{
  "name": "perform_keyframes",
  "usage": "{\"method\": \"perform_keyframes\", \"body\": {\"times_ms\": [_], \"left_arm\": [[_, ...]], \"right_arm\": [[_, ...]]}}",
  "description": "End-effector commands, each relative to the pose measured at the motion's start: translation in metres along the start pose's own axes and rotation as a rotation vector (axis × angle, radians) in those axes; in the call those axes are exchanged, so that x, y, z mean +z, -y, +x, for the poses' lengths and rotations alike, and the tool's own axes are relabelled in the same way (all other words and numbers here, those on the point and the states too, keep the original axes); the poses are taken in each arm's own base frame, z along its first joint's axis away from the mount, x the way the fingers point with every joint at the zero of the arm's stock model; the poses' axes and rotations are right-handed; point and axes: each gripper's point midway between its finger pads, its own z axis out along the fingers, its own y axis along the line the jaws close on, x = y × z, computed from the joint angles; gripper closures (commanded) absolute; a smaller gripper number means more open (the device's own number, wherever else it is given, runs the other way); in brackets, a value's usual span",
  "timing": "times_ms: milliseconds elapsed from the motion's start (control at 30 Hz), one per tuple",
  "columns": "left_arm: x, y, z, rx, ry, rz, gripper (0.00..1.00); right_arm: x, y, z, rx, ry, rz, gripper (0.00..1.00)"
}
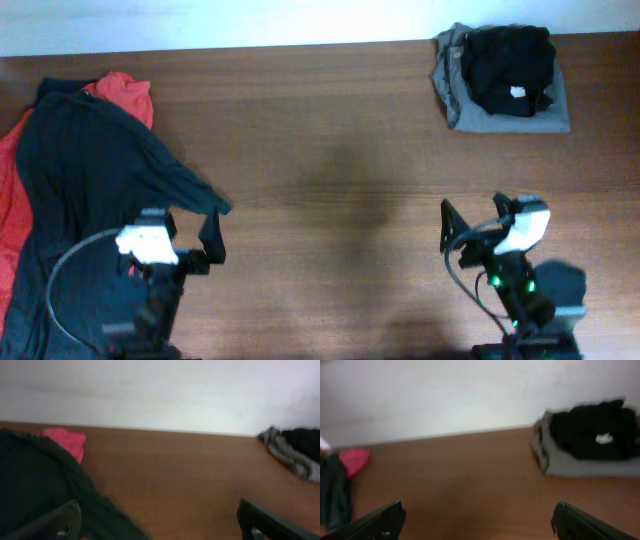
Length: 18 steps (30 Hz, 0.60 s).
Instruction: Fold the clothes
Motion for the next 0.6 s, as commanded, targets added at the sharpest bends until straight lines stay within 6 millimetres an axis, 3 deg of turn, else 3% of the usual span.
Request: {"method": "perform_keyframes", "body": {"times_ms": [0,233,400,567], "left_arm": [[0.016,-0.002,-0.028,0.042,-0.083,-0.016,0.01],[0.063,-0.006,-0.051,0.114,-0.360,-0.017,0.01],[0.112,-0.007,-0.062,0.130,-0.627,0.029,0.01],[0.146,-0.013,-0.055,0.131,-0.661,0.026,0.01]], "right_arm": [[0.012,-0.007,-0.020,0.030,-0.086,-0.023,0.01],[0.046,-0.019,-0.042,0.030,-0.366,-0.087,0.01],[0.081,-0.018,-0.039,0.089,-0.615,-0.113,0.01],[0.105,-0.028,-0.028,0.159,-0.674,-0.212,0.01]]}}
